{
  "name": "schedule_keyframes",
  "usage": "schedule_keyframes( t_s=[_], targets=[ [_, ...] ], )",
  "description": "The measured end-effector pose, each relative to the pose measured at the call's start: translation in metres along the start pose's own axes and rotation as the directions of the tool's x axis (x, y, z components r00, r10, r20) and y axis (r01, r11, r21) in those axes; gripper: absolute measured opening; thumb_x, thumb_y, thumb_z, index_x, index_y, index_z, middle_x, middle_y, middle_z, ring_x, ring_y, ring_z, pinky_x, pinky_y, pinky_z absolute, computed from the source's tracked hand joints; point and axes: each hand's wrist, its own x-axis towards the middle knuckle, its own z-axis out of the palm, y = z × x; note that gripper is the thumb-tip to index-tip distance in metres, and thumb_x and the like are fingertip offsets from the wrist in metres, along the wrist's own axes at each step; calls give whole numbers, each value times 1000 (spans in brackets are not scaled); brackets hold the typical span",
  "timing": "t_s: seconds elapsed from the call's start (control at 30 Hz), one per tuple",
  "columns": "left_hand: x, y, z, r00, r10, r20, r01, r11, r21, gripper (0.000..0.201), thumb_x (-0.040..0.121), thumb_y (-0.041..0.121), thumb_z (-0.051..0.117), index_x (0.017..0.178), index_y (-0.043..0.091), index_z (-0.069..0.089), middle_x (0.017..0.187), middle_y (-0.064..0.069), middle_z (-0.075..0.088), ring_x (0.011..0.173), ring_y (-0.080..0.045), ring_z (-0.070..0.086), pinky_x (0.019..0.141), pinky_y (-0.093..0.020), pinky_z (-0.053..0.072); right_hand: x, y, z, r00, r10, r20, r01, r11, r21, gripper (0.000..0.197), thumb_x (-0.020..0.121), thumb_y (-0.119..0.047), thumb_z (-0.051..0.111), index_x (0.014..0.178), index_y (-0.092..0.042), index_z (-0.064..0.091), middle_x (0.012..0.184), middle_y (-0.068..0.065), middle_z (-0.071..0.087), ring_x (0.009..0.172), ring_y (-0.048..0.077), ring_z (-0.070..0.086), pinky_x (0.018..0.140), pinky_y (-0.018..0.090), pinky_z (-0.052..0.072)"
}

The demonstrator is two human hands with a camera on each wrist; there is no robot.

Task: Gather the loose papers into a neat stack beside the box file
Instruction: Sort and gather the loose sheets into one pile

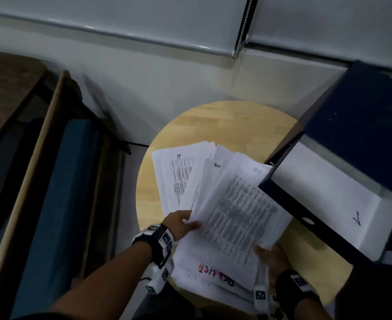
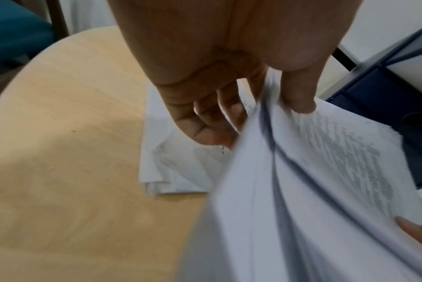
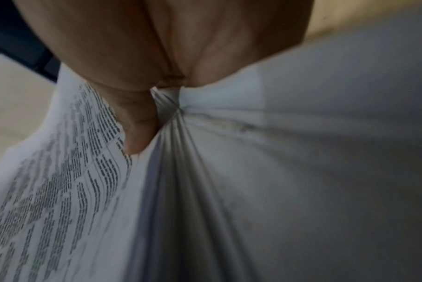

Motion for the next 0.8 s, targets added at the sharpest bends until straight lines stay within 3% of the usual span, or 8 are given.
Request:
schedule_keyframes(
  t_s=[0.07,0.13,0.2,0.3,0.47,0.53,0.7,0.8],
  targets=[
    [9,3,-6,998,22,-61,-21,1000,16,35,89,40,60,121,27,65,112,6,65,103,-17,61,90,-26,46,0,4,-13,995,-13,-100,12,1000,-15,43,90,-7,66,131,-13,55,124,15,64,110,36,62,100,55,47],
    [22,4,-16,990,23,-142,-6,993,118,33,90,27,58,120,17,65,117,-8,68,105,-25,64,94,-36,51,6,12,-22,981,-9,-192,-7,996,-86,46,90,-13,67,134,-8,54,129,15,61,110,32,60,100,47,48],
    [33,7,-24,980,-2,-199,47,975,219,31,88,21,57,117,11,64,109,-14,68,96,-30,65,84,-35,52,14,19,-27,971,-2,-239,-35,988,-151,47,89,-19,67,133,-5,55,130,16,61,109,32,60,99,43,48],
    [40,19,-23,974,-52,-219,122,941,315,16,85,22,62,94,10,59,87,-13,61,76,-27,55,68,-33,46,25,25,-27,972,5,-234,-44,986,-164,49,87,-19,69,131,-1,56,130,14,60,114,34,59,102,44,47],
    [49,34,-4,961,-207,-182,247,941,231,44,84,33,67,120,14,49,123,-14,58,100,-31,56,83,-35,46,58,49,-37,971,-18,-240,-19,989,-148,72,78,-32,75,138,0,50,142,20,51,125,38,52,108,51,43],
    [51,34,2,956,-228,-183,264,942,207,29,85,29,63,106,14,49,118,-14,61,91,-28,55,79,-33,46,38,31,-29,973,-13,-230,-22,989,-147,65,85,-23,73,139,2,47,143,19,50,126,37,51,109,48,42],
    [38,39,-7,947,-65,-315,167,937,307,9,88,16,54,82,12,49,96,-18,65,83,-33,59,68,-30,39,1,-5,-18,970,-20,-240,-16,989,-144,64,92,-7,63,147,3,33,148,19,42,135,37,42,112,39,33],
    [28,43,-43,873,94,-479,65,950,304,9,86,10,54,77,11,50,89,-28,65,85,-44,62,64,-33,38,-5,-16,-11,978,-30,-204,0,990,-143,64,93,-5,60,148,2,30,151,19,39,138,35,39,112,35,31]
  ],
)
